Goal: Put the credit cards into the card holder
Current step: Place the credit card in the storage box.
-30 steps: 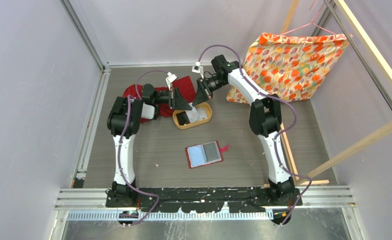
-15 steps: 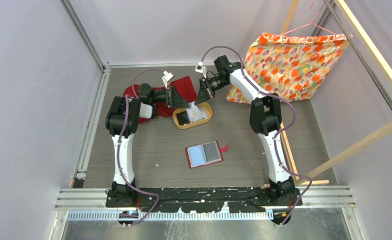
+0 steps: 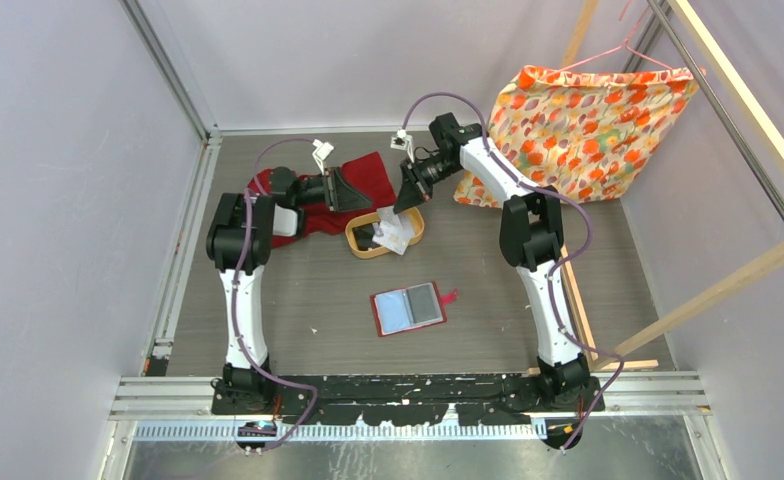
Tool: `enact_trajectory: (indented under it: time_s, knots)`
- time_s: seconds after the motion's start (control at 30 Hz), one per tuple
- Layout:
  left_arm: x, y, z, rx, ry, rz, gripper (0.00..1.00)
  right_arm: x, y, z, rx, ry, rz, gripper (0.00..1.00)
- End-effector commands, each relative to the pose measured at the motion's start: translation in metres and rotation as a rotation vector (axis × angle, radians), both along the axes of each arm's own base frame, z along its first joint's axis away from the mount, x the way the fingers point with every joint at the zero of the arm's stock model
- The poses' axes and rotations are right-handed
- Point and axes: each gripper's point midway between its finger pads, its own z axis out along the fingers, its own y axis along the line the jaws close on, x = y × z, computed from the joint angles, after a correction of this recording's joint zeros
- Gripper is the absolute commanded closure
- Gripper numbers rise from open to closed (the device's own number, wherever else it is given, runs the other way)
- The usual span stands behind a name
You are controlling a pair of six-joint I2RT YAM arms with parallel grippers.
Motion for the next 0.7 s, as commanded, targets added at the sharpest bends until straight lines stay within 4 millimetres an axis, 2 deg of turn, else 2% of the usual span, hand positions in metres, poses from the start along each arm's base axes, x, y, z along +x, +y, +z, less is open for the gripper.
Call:
enact_trajectory:
  time_s: [0.0,0.17,0.33,0.43,0.53,0.67]
  knots:
    - [0.01,0.012,0.024,-0.013,-0.131,0.076,0.57,0.003,0.003,0.036,0.059,-0.152,0.051,0.99]
    - [0.013,0.016,0.029,0.003,-0.145,0.109,0.58,0.008,0.004,0.033,0.034,-0.163,0.033,0.99]
    - [0.012,0.019,0.023,0.044,-0.115,0.167,0.58,0.015,0.005,0.027,0.012,-0.142,-0.003,0.99]
    - [0.012,0.022,0.016,0.097,-0.078,0.22,0.58,0.017,0.005,0.035,0.01,-0.147,-0.025,0.99]
    - [0.012,0.027,0.015,0.168,-0.055,0.273,0.49,0.018,0.004,0.045,0.018,-0.158,-0.036,0.99]
    - [0.002,0.026,0.016,0.246,-0.078,0.279,0.37,0.017,0.004,0.06,0.031,-0.173,-0.043,0.99]
